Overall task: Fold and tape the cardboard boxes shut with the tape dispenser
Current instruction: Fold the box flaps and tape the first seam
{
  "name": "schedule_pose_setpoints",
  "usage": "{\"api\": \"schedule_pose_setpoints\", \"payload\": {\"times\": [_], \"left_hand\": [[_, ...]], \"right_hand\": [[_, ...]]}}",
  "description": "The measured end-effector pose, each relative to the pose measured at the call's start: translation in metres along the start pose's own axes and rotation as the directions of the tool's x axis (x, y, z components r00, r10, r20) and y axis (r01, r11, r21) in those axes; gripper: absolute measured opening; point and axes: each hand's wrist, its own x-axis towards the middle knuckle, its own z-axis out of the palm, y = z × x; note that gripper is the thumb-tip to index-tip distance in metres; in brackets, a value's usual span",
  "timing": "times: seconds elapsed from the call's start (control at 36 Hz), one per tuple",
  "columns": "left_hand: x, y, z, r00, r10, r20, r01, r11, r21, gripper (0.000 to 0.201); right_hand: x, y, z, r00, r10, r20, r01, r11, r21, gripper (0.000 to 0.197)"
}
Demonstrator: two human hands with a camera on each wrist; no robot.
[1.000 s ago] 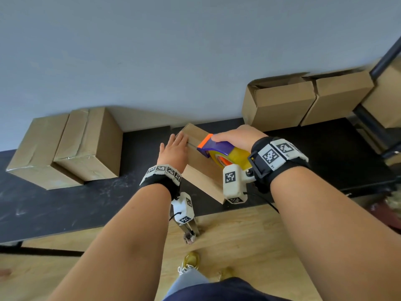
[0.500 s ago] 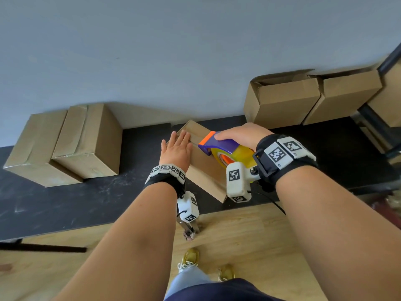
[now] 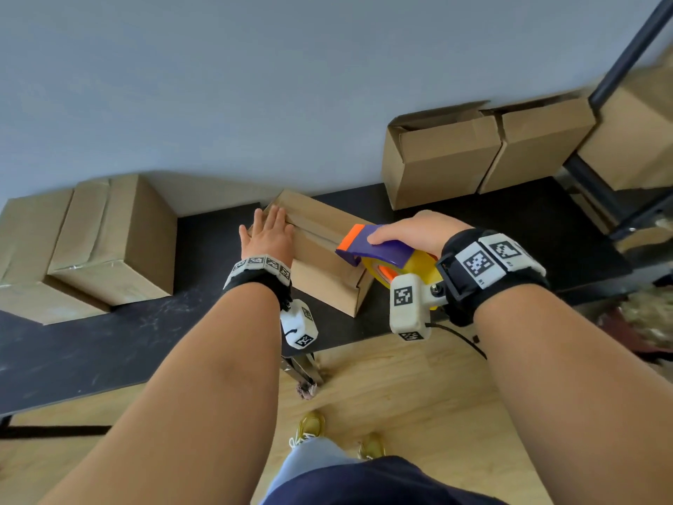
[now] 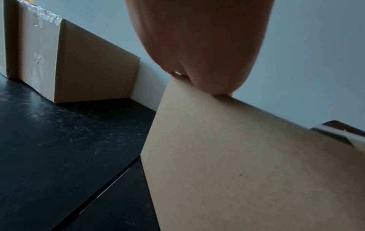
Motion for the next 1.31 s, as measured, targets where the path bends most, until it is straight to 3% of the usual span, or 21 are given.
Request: {"api": "schedule_pose_setpoints", "payload": {"times": [0.11, 0.22, 0.36, 0.58, 0.78, 0.86, 1.03, 1.14, 1.31], "left_hand": [[0.004, -0.001, 0.004, 0.997, -0.019, -0.070, 0.013, 0.996, -0.085, 0.052], [0.002, -0.003, 0.008, 0.978, -0.047, -0.203, 0.016, 0.988, -0.151, 0.048], [0.006, -0.002, 0.010, 0.972, -0.091, -0.218, 0.061, 0.988, -0.141, 0.059], [0.007, -0.003, 0.013, 0.963, -0.089, -0.256, 0.050, 0.987, -0.154, 0.052], [0.004, 0.010, 0.009, 0.968, -0.156, -0.198, 0.131, 0.982, -0.132, 0.054], [-0.001, 0.025, 0.009, 0.975, -0.076, -0.209, 0.055, 0.993, -0.105, 0.052], [0.001, 0.060, 0.008, 0.978, 0.191, -0.088, -0.196, 0.979, -0.056, 0.049], [0.010, 0.063, 0.012, 0.966, 0.257, -0.027, -0.256, 0.966, 0.041, 0.049], [0.012, 0.065, 0.012, 0.965, 0.256, -0.056, -0.255, 0.966, 0.033, 0.047]], "right_hand": [[0.007, 0.010, 0.008, 0.997, -0.022, -0.076, 0.024, 1.000, 0.019, 0.055], [0.015, 0.017, 0.010, 0.998, -0.015, -0.065, 0.020, 0.997, 0.081, 0.062], [0.023, 0.021, 0.009, 0.999, -0.017, -0.049, 0.022, 0.994, 0.105, 0.063], [0.027, 0.033, 0.011, 1.000, -0.003, -0.011, 0.004, 0.989, 0.147, 0.058], [0.029, 0.038, 0.015, 0.999, -0.031, -0.035, 0.036, 0.987, 0.155, 0.055], [0.029, 0.041, 0.017, 0.999, -0.044, -0.020, 0.047, 0.985, 0.165, 0.054], [0.029, 0.051, 0.018, 0.999, -0.041, -0.012, 0.042, 0.980, 0.196, 0.051], [0.030, 0.059, 0.019, 0.999, -0.045, -0.004, 0.044, 0.977, 0.209, 0.051], [0.034, 0.066, 0.021, 0.999, -0.047, 0.009, 0.044, 0.972, 0.231, 0.050]]}}
